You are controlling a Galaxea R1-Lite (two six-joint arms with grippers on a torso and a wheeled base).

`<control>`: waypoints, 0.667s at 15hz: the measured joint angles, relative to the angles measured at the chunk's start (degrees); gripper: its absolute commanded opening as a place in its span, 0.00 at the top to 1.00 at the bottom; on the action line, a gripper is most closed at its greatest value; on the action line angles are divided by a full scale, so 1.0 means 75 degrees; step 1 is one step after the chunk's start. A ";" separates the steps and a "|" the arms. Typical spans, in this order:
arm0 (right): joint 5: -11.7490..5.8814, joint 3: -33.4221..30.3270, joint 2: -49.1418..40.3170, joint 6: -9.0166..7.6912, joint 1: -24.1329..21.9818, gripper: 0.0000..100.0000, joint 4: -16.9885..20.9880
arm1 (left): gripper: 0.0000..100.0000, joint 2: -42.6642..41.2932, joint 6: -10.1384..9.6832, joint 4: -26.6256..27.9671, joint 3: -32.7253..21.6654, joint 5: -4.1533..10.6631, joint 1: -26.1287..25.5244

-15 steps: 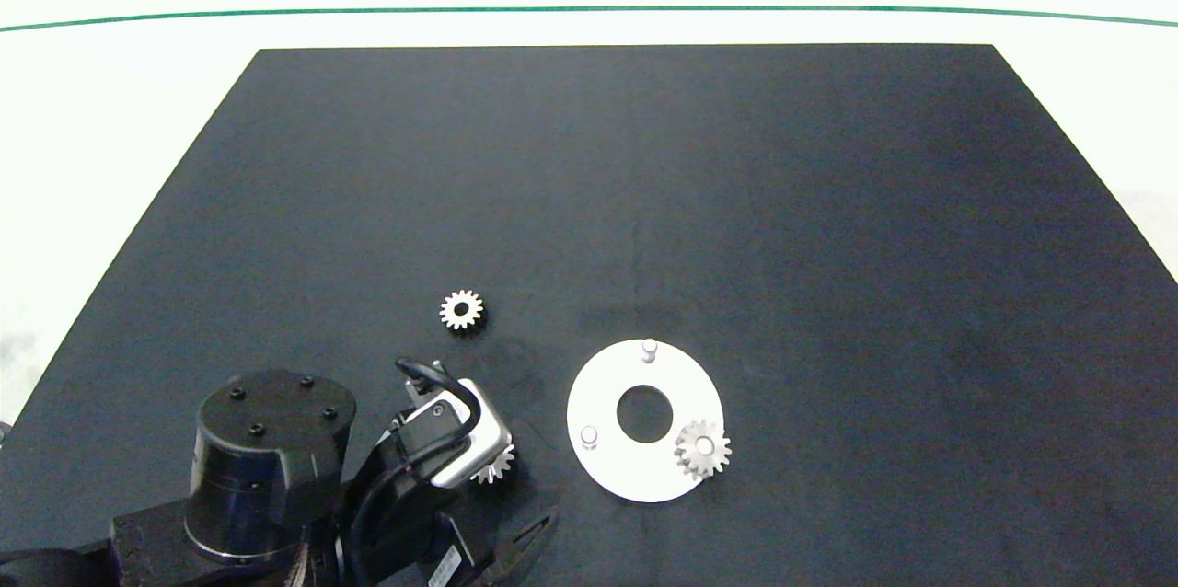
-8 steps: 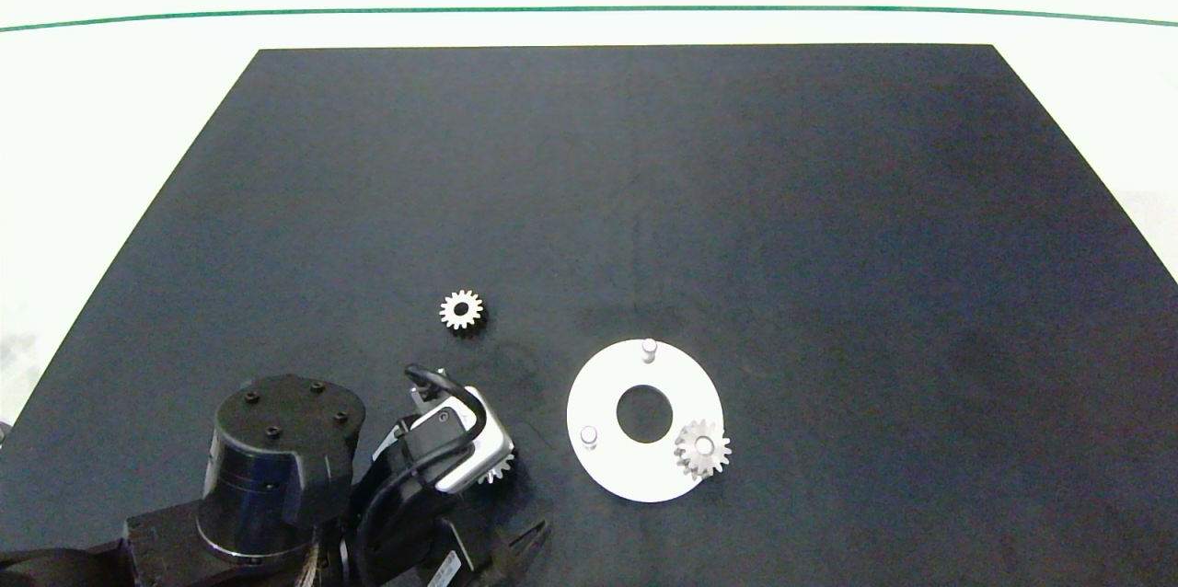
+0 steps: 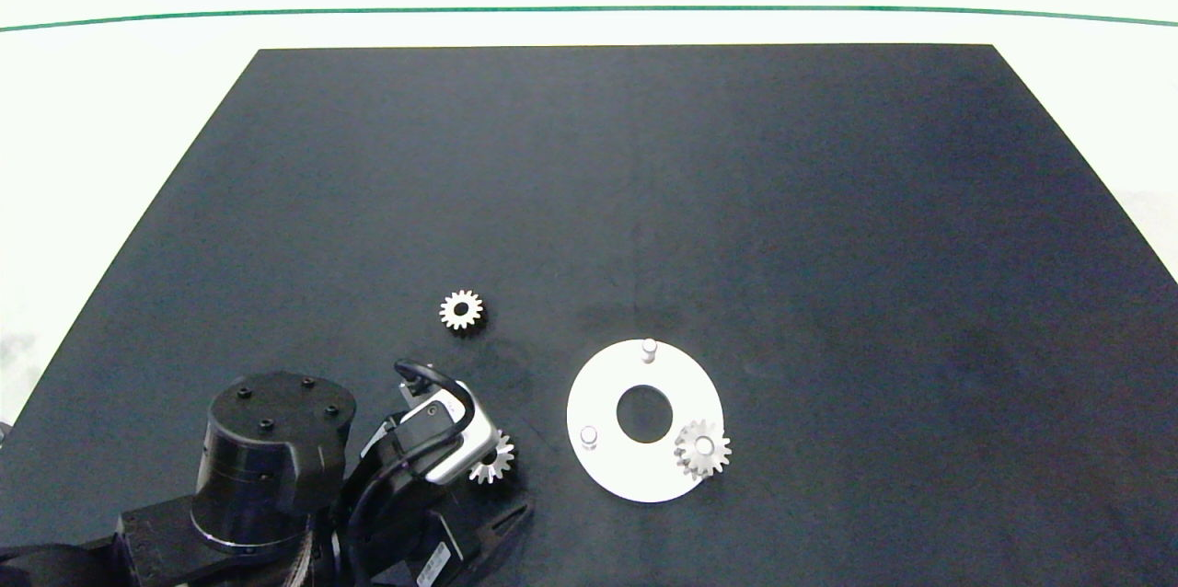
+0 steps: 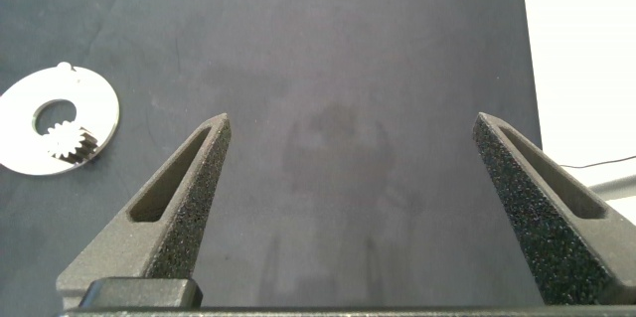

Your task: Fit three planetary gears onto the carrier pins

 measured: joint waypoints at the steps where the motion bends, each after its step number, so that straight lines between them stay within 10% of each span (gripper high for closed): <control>1: 0.0000 -0.0015 0.0000 0.0000 0.0000 0.00 0.0002 | 0.25 0.0000 0.0003 0.0003 0.0010 0.0003 0.0008; 10: 0.0000 -0.0067 -0.0007 -0.0005 0.0000 0.00 0.0002 | 0.43 0.0000 0.0008 0.0000 0.0026 0.0005 0.0008</control>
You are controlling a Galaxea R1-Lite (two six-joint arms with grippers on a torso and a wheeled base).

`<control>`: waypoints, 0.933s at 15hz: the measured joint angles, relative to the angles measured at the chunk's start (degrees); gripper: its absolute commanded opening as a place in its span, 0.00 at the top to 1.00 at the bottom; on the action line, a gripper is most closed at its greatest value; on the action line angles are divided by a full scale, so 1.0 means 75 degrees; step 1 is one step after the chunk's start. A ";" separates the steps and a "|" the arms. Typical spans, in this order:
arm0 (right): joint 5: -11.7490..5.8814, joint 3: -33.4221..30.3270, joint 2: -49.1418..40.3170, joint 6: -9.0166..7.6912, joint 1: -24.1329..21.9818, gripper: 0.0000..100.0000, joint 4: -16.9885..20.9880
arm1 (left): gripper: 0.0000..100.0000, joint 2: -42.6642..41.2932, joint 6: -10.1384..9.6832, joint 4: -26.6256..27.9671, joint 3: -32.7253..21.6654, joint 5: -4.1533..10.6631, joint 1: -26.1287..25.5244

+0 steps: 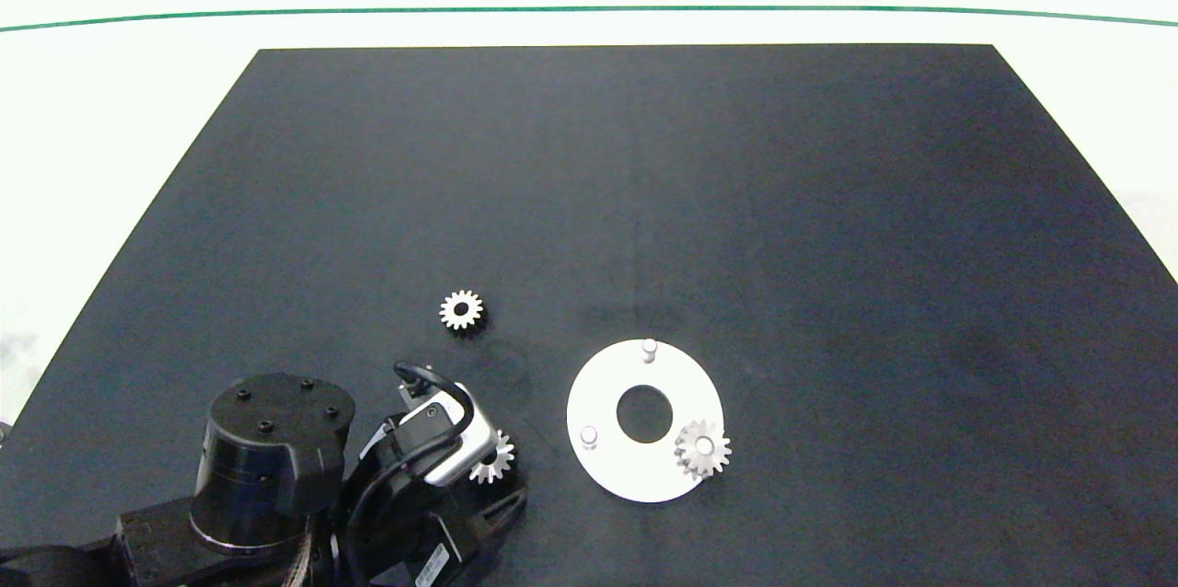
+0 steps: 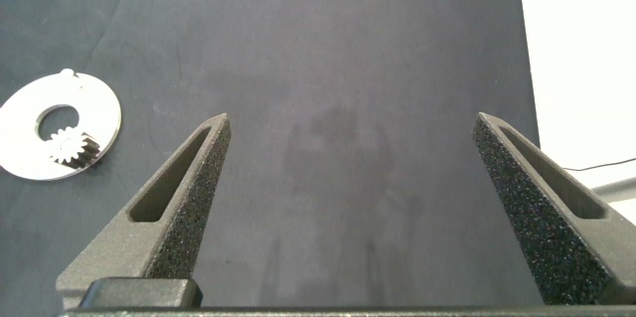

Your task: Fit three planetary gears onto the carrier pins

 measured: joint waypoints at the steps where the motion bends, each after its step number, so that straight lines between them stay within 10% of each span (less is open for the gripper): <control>1: 0.0000 0.0008 0.0000 0.0000 0.0002 0.00 0.0015 | 0.44 -0.0002 -0.0002 -0.0003 0.0000 -0.0002 -0.0003; 14: 0.0011 0.0163 0.0033 0.0063 0.0023 0.00 0.0621 | 0.71 0.0000 0.0057 -0.0005 -0.0020 0.0013 -0.0033</control>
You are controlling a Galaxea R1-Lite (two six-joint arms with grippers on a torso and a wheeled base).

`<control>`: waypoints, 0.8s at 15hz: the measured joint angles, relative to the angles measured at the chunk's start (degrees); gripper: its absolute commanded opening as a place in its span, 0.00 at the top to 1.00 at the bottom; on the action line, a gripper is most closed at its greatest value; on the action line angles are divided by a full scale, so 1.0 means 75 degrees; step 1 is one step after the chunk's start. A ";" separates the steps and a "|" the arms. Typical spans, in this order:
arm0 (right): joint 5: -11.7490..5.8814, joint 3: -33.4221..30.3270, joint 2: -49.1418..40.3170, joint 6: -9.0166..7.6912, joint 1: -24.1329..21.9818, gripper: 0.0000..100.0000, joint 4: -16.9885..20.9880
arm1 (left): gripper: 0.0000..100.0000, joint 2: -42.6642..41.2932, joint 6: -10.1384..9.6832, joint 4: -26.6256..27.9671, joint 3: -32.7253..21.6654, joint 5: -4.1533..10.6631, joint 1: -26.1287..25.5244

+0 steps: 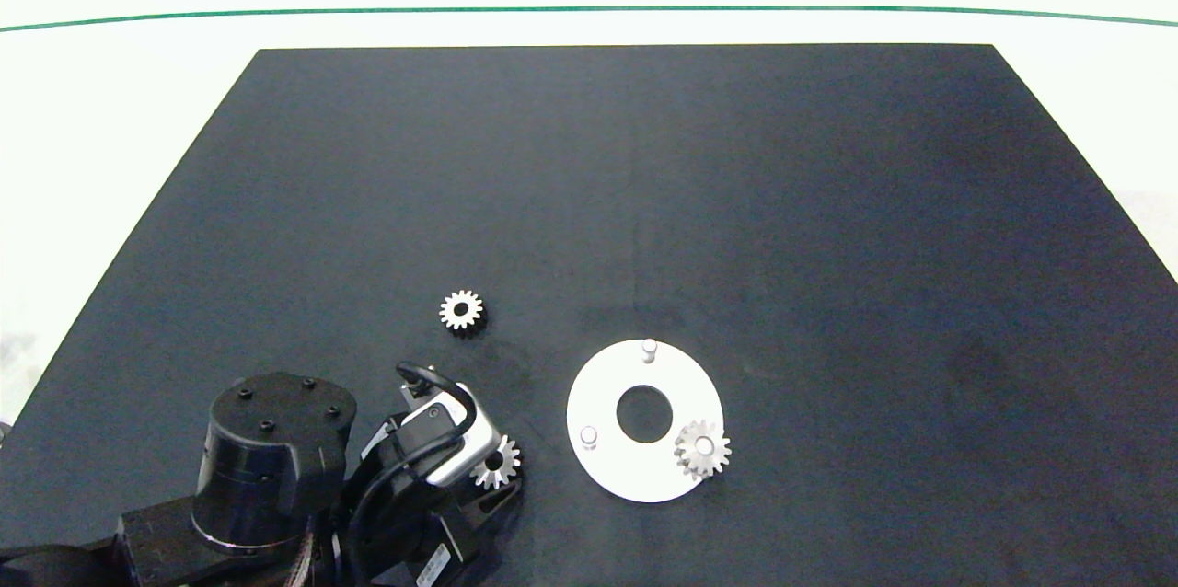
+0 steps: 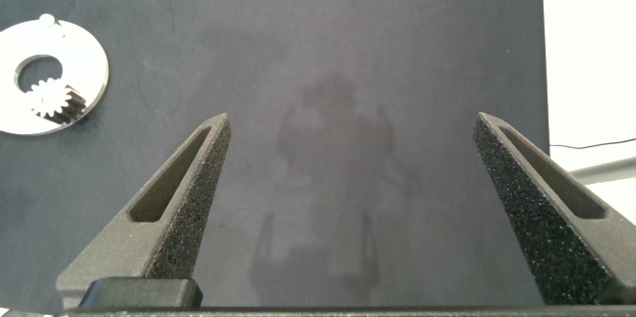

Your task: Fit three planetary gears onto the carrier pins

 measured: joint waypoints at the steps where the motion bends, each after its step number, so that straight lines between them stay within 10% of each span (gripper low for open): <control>1: 0.0000 0.0026 0.0005 0.0000 0.0000 0.00 0.0000 | 0.73 0.0000 0.0002 -0.0007 0.0000 0.0000 0.0010; 12: 0.0000 0.0026 0.0008 -0.0002 0.0000 0.00 -0.0005 | 0.95 -0.0075 0.0041 0.0016 0.0026 -0.0024 -0.0044</control>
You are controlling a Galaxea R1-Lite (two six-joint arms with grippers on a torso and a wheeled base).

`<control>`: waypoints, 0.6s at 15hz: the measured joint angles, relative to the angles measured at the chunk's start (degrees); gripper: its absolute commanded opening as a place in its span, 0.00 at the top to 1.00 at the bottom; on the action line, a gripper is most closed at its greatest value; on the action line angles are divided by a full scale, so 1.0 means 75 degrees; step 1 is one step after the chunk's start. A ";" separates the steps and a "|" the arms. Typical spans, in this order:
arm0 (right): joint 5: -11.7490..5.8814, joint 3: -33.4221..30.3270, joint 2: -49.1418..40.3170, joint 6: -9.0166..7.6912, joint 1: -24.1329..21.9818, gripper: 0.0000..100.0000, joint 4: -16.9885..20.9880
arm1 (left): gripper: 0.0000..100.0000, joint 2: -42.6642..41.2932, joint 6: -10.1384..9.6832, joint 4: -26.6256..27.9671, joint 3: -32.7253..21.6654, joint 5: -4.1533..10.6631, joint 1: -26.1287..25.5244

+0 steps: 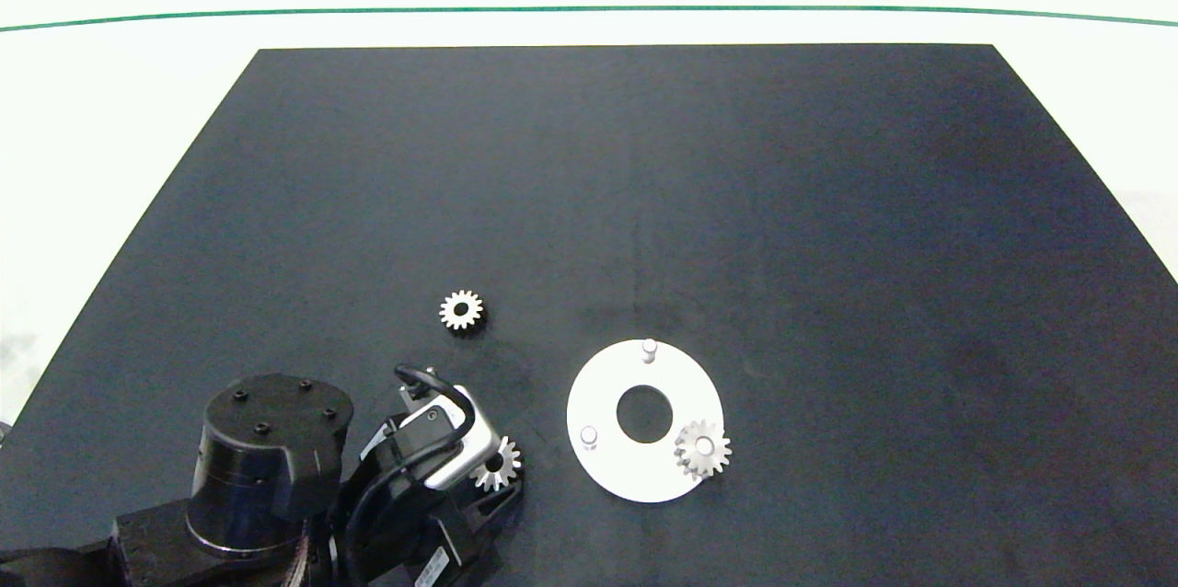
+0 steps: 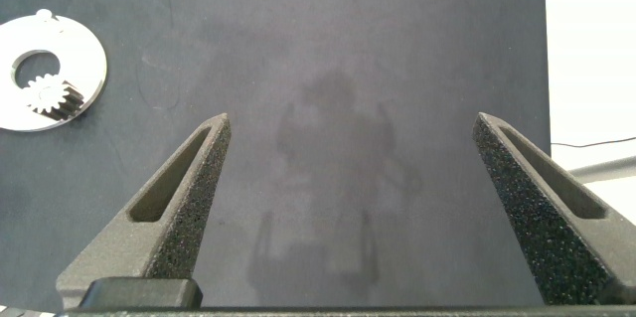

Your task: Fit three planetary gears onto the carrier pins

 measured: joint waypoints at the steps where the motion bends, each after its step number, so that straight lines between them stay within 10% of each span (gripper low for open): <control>1: 0.0000 -0.0002 0.0000 0.0000 0.0000 0.00 0.0000 | 0.96 -0.0062 -0.0003 0.0010 0.0000 0.0003 -0.0070; 9: 0.0000 -0.0020 0.0000 0.0002 0.0000 0.00 0.0000 | 0.96 -0.0673 -0.0059 0.0055 -0.0111 0.0268 -0.0928</control>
